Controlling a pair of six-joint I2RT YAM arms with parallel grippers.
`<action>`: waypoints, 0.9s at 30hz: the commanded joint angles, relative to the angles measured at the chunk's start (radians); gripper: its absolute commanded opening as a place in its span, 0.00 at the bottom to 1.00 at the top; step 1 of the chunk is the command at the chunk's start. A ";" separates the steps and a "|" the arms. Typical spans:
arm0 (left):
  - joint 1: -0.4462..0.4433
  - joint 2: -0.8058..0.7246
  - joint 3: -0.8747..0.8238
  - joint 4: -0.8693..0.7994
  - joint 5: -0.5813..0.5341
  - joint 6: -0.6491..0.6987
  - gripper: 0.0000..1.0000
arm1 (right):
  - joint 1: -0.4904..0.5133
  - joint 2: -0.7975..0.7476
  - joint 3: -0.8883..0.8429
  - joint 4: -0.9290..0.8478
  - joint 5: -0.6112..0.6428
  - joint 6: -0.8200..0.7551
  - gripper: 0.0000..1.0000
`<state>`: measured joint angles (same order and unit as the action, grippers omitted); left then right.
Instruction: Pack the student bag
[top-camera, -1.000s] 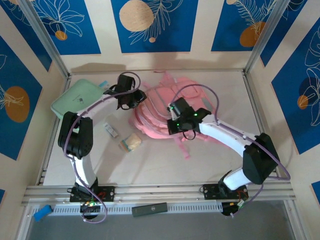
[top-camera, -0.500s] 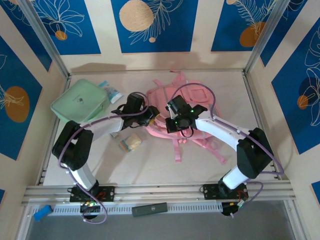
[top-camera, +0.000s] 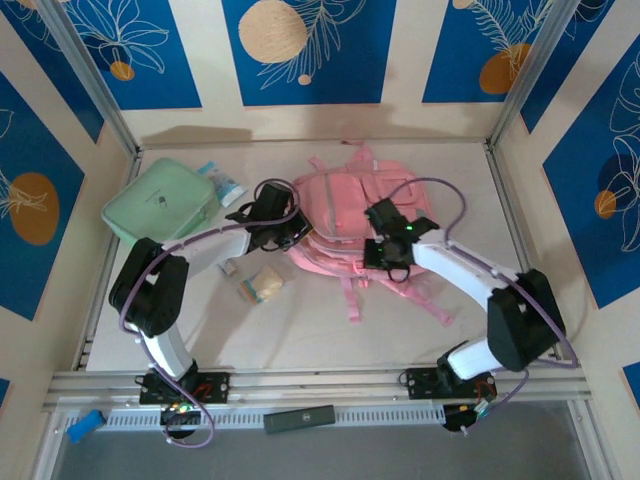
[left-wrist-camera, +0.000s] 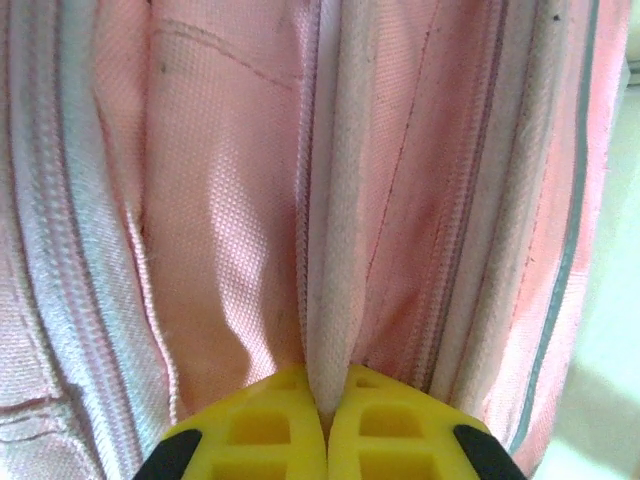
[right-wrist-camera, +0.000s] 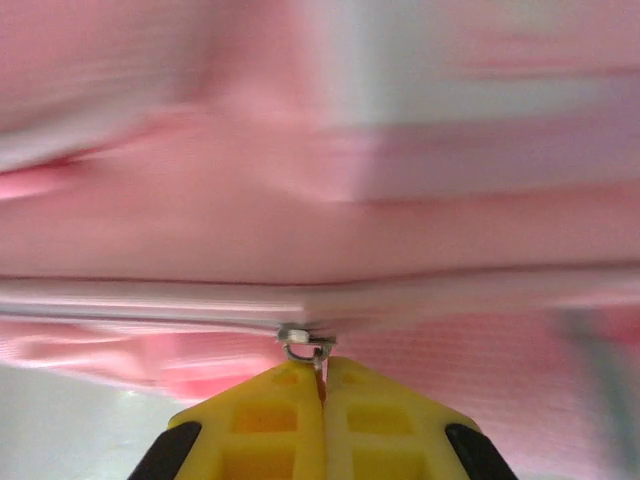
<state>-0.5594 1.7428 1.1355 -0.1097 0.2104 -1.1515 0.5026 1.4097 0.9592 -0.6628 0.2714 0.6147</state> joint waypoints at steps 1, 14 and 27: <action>0.050 -0.008 0.028 -0.053 -0.092 0.061 0.00 | -0.025 -0.073 -0.032 -0.157 0.063 0.058 0.00; -0.060 -0.197 -0.015 -0.139 -0.117 0.229 0.28 | -0.133 -0.064 0.098 -0.031 -0.379 0.115 0.42; -0.181 -0.015 0.072 -0.029 -0.089 0.156 0.24 | -0.185 0.203 0.210 0.183 -0.363 0.327 0.43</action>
<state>-0.7418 1.7107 1.1793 -0.1616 0.1219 -0.9794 0.3099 1.5818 1.1362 -0.5262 -0.0559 0.9024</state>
